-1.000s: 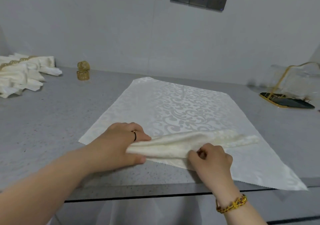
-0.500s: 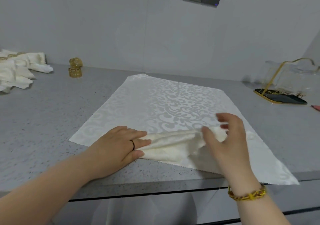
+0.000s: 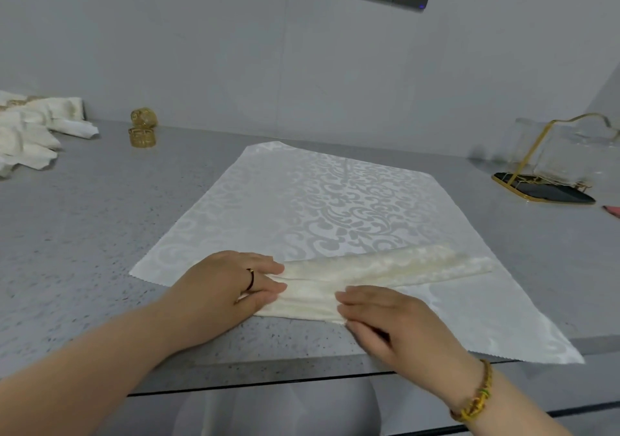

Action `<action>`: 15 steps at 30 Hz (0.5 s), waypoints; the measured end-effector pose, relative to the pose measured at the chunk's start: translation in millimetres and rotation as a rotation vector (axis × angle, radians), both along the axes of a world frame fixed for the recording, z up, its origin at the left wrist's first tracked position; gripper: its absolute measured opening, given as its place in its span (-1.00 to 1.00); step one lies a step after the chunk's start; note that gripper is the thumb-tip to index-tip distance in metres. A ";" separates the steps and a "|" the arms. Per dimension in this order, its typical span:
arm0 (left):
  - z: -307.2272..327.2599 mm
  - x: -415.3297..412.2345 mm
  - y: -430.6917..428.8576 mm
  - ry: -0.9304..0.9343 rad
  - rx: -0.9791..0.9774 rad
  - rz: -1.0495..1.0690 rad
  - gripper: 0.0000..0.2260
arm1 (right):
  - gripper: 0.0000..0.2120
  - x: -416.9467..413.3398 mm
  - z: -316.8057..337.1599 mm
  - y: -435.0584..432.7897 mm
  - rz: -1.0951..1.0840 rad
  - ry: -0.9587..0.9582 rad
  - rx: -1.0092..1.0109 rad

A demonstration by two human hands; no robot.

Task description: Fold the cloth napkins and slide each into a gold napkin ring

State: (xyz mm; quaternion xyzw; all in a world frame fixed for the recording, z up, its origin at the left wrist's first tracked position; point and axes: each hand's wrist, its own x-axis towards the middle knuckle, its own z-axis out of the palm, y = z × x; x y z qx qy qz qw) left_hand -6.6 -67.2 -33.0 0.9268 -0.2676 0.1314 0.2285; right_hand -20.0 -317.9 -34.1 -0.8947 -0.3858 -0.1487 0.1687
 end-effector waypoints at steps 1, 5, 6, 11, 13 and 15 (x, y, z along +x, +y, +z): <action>0.1 0.3 -1.2 -0.006 -0.006 0.003 -0.27 | -0.60 0.4 5.1 -6.1 -0.046 0.084 0.046; 4.3 4.0 -3.3 0.040 -0.035 -0.038 -0.38 | -0.86 18.5 44.4 -8.7 -0.223 0.384 0.335; 6.3 4.5 -3.7 0.070 -0.023 -0.042 -0.39 | -0.81 27.7 52.9 -4.8 -0.197 0.356 0.325; 15.7 7.7 -13.5 -0.019 0.168 -0.033 -0.47 | -0.71 58.8 72.8 26.7 -0.107 0.452 -0.364; 24.1 10.8 -23.8 -0.186 0.231 -0.009 -0.44 | -0.62 60.2 72.4 31.8 -0.131 0.355 -0.571; 26.7 14.6 -30.9 -0.216 0.297 -0.017 -0.62 | -0.57 59.8 66.4 27.6 -0.175 0.213 -0.645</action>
